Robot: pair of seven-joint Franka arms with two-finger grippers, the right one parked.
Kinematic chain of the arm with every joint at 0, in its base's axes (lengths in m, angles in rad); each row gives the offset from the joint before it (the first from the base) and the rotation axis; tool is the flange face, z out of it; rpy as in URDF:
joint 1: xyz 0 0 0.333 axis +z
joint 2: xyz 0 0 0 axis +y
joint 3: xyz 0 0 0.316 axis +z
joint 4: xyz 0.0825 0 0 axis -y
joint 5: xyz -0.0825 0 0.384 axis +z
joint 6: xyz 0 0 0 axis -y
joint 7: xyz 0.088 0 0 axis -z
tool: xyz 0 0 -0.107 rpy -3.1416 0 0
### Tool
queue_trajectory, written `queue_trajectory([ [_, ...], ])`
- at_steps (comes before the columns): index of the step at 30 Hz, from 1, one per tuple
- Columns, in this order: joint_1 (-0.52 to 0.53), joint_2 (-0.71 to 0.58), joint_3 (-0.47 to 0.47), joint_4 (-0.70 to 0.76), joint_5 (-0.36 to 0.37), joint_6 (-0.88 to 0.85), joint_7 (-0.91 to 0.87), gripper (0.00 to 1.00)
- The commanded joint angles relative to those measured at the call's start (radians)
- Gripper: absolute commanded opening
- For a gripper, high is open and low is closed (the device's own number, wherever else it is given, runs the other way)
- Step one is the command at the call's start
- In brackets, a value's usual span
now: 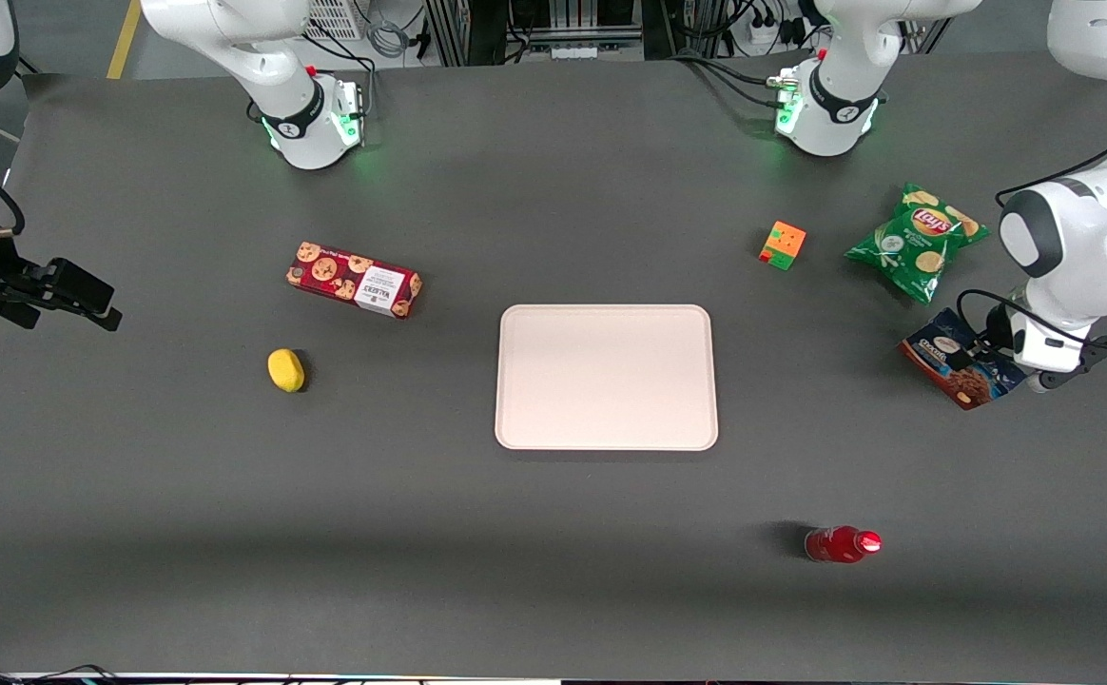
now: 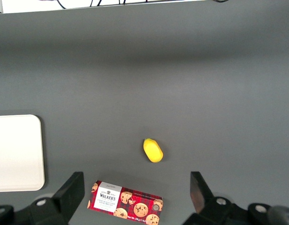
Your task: Place cookie box on tray
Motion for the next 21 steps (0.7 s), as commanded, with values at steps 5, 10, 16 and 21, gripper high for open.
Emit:
queue_trajectory([
  [5,-0.008,-0.004,0.002,-0.005,-0.018,0.007,0.028,0.00],
  [10,-0.010,-0.016,-0.005,0.009,-0.018,-0.007,0.031,0.00],
  [16,-0.010,-0.050,-0.028,0.112,-0.014,-0.151,0.060,0.00],
  [21,-0.013,-0.075,-0.047,0.289,-0.014,-0.405,0.091,0.00],
])
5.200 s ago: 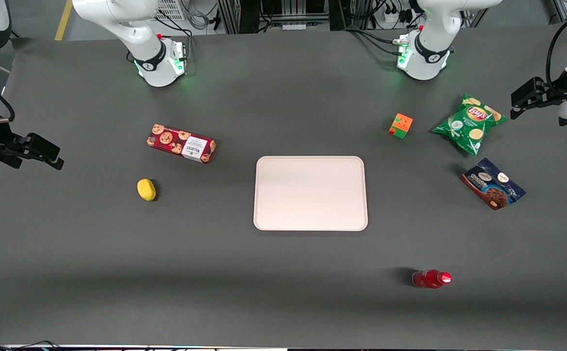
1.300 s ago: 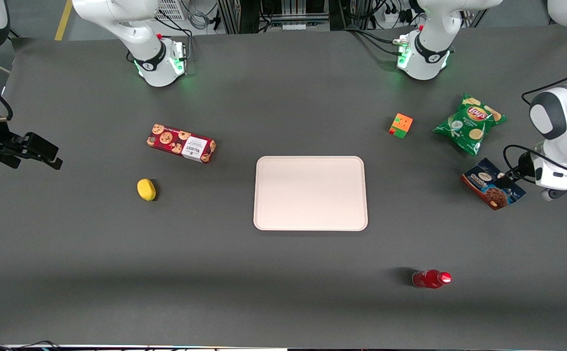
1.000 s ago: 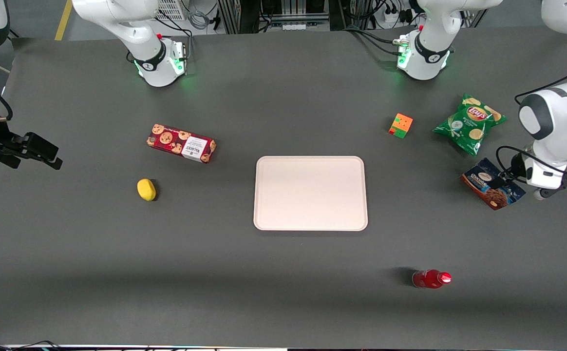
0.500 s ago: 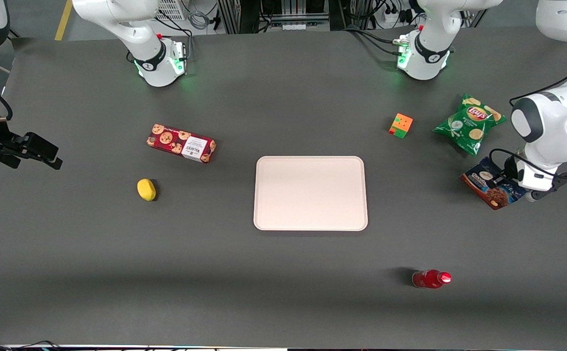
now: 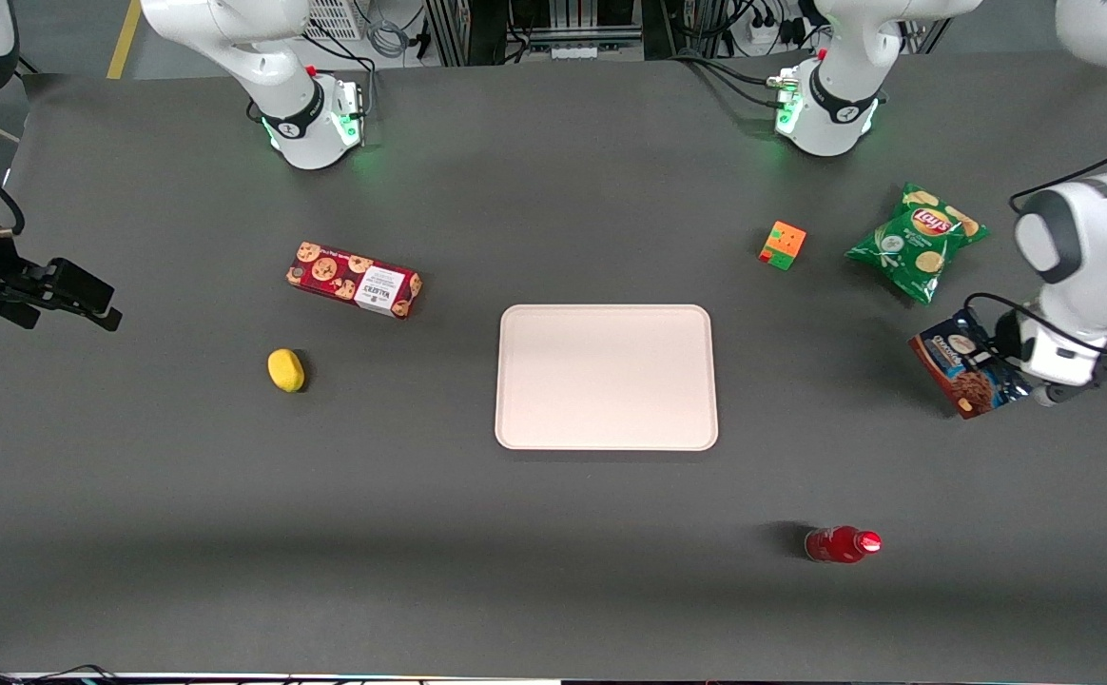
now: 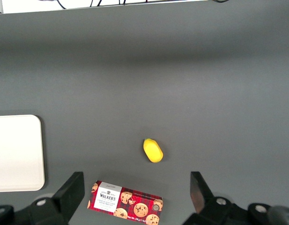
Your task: Place cookie box on tray
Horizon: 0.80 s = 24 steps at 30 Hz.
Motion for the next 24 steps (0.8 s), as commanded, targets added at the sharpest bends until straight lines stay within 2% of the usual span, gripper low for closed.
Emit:
queue_trajectory([
  [1,-0.006,-0.049,-0.022,0.198,-0.013,-0.268,0.043,0.00],
  [10,-0.008,-0.050,-0.141,0.592,0.013,-0.712,0.021,0.00],
  [14,-0.008,-0.050,-0.192,0.732,0.012,-0.855,0.023,0.00],
  [19,-0.008,-0.053,-0.288,0.785,0.004,-0.917,0.014,0.00],
  [24,-0.006,-0.046,-0.429,0.776,0.001,-0.908,-0.115,0.00],
])
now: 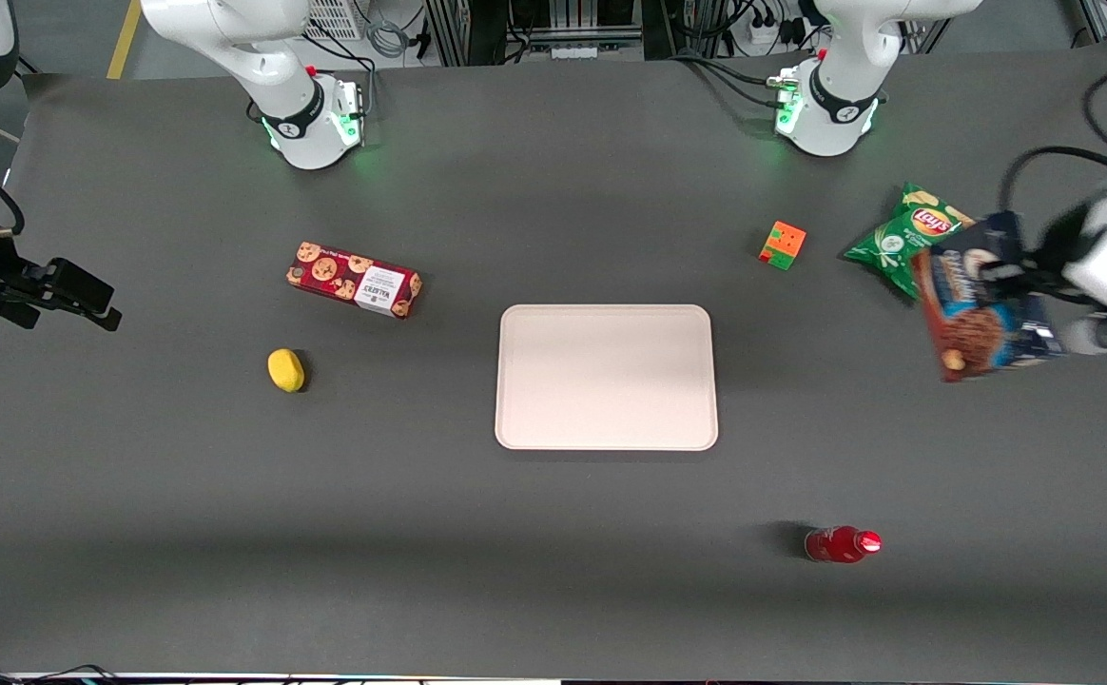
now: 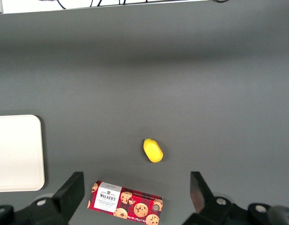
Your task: Place cookie box on tray
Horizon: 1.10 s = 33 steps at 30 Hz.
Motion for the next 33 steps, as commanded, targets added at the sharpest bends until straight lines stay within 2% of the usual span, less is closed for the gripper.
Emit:
queue_trajectory([
  [1,0.000,0.040,-0.146,0.019,0.000,-0.002,-0.125,0.00],
  [10,-0.003,0.172,-0.289,-0.090,-0.029,0.223,-0.218,0.00],
  [19,-0.017,0.294,-0.306,-0.162,-0.008,0.363,-0.228,0.00],
  [27,-0.013,0.308,-0.335,-0.366,0.021,0.650,-0.257,0.00],
  [33,-0.007,0.308,-0.354,-0.408,0.069,0.694,-0.294,0.00],
])
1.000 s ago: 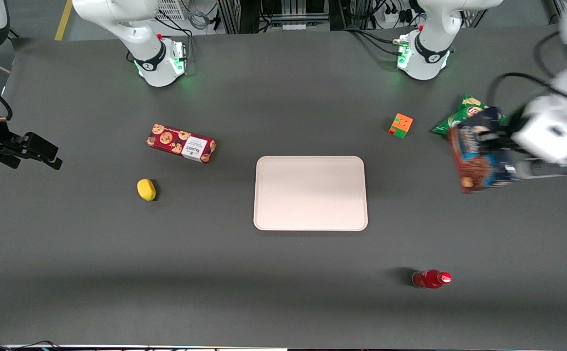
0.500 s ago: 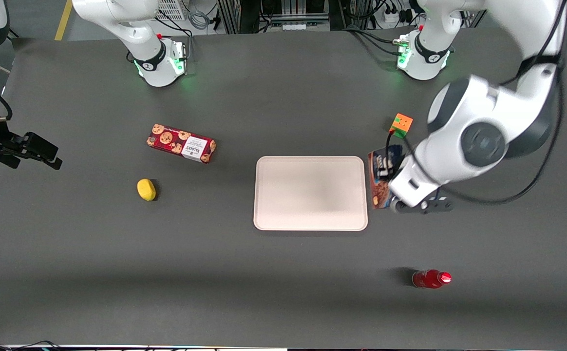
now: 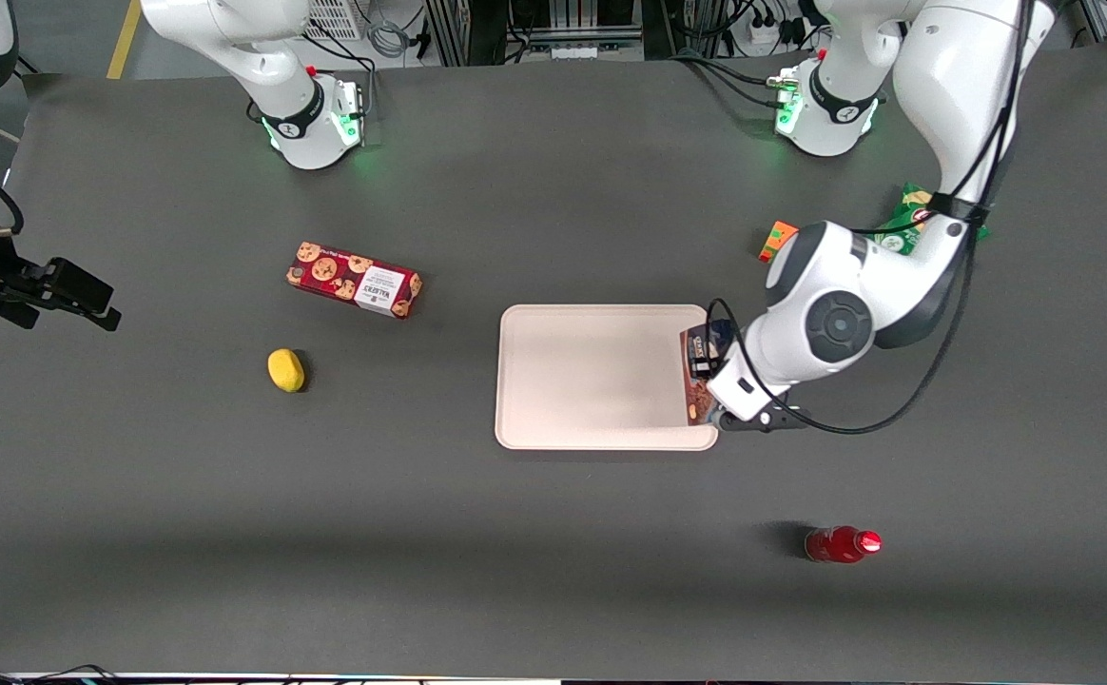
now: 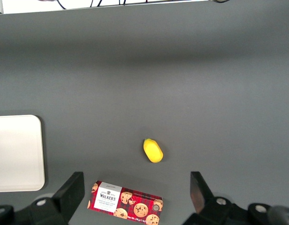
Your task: Place cookie box on tray
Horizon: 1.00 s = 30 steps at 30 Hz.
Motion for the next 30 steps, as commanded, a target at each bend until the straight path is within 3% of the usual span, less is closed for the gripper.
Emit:
queue_trajectory([
  [1,0.006,-0.037,-0.016,-0.055,0.046,0.034,-0.046,0.00],
  [5,0.006,-0.037,-0.016,-0.084,0.049,0.069,-0.046,0.00],
  [10,0.004,-0.023,-0.017,-0.109,0.106,0.111,-0.069,0.00],
  [25,0.000,-0.016,-0.019,-0.133,0.124,0.161,-0.089,0.00],
  [30,-0.003,-0.006,-0.023,-0.133,0.155,0.181,-0.090,0.19],
])
